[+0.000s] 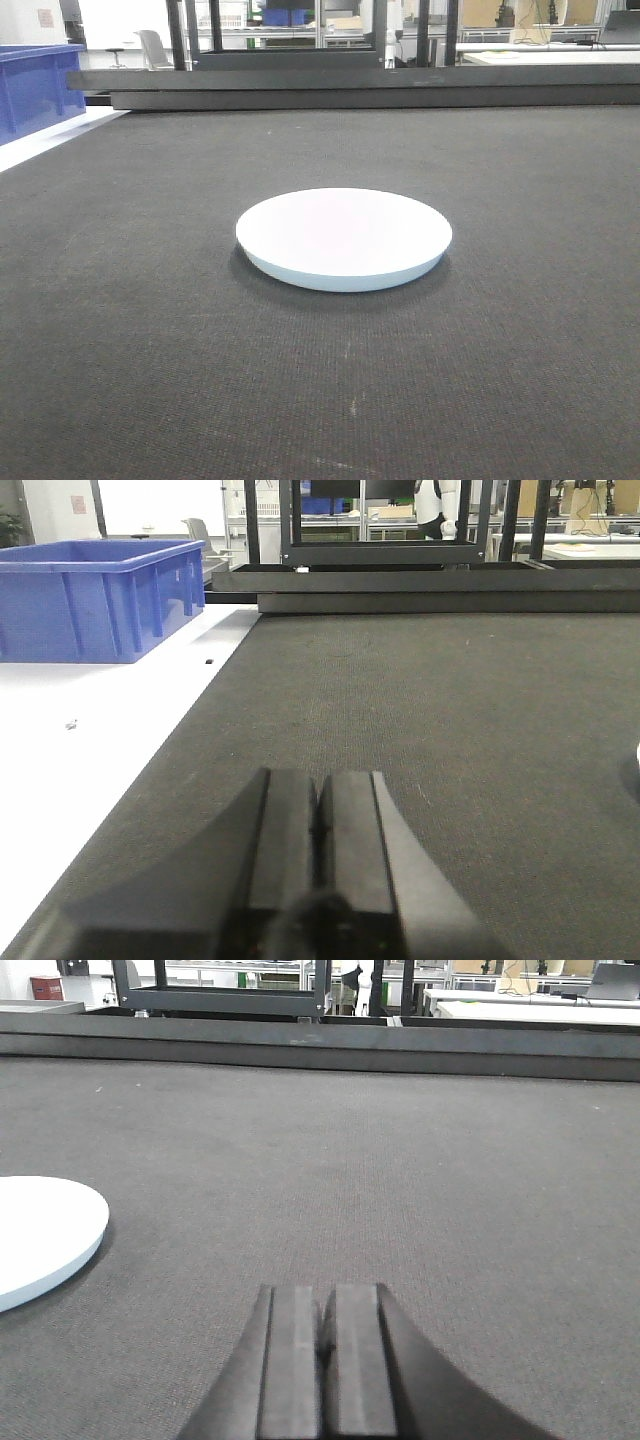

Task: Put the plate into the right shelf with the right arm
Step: 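Move the right gripper over the white plate's rim, then lower the open right gripper onto the plate rim and close it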

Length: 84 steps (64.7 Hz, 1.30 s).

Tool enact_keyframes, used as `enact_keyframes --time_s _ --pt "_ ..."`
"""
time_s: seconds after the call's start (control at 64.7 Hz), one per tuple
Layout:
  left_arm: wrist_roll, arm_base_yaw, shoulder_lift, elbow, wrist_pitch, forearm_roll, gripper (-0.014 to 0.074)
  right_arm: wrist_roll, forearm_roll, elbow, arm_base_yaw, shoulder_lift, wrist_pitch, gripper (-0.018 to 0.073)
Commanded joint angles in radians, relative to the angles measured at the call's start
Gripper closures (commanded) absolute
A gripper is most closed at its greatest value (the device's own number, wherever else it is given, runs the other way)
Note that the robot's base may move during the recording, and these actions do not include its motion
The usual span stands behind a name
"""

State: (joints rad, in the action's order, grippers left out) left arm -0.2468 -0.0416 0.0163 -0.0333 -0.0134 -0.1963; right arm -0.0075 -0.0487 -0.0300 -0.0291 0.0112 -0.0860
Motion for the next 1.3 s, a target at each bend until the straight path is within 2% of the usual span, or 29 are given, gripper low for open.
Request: enact_keyframes --time_s 0.0,0.093,0.154,0.293,0.402,0.494,0.633,0.726,0.896,1.05,1.174,1.282 --pt "0.002 0.003 0.011 -0.008 0.089 -0.002 0.0643 -0.009 0.008 0.008 0.002 0.013 0.112 0.0505" --pt "0.002 0.003 0.011 -0.008 0.089 -0.002 0.0643 -0.009 0.008 0.024 0.002 0.013 0.146 0.0505" --pt "0.002 0.003 0.011 -0.008 0.089 -0.002 0.0643 -0.009 0.008 0.069 0.002 0.012 0.11 0.0505" --pt "0.002 0.003 0.011 -0.008 0.089 -0.002 0.0643 -0.009 0.008 0.258 0.002 -0.032 -0.153 0.0501" --pt "0.002 0.003 0.011 -0.008 0.089 -0.002 0.0643 -0.009 0.008 0.377 0.001 -0.123 -0.268 0.0475" --pt "0.002 0.003 0.011 -0.008 0.089 -0.002 0.0643 -0.009 0.008 0.45 0.001 -0.235 -0.294 0.0332" --pt "0.002 0.003 0.011 -0.008 0.089 -0.002 0.0643 -0.009 0.008 0.532 0.001 -0.419 -0.305 0.0038" --pt "0.002 0.003 0.011 -0.008 0.089 -0.002 0.0643 -0.009 0.009 0.594 0.001 -0.555 -0.332 -0.0048" --pt "0.002 0.003 0.011 -0.008 0.089 -0.002 0.0643 -0.009 0.013 0.783 -0.037 -0.804 -0.399 -0.0051" --pt "0.002 0.003 0.011 -0.008 0.089 -0.002 0.0643 0.008 0.02 0.997 -0.161 -1.024 -0.493 -0.0051" --pt "0.002 0.003 0.011 -0.008 0.089 -0.002 0.0643 0.086 0.049 1.132 -0.259 -1.182 -0.537 -0.0051" --pt "0.002 0.003 0.011 -0.008 0.089 -0.002 0.0643 0.195 0.122 1.223 -0.325 -1.314 -0.566 -0.0051"
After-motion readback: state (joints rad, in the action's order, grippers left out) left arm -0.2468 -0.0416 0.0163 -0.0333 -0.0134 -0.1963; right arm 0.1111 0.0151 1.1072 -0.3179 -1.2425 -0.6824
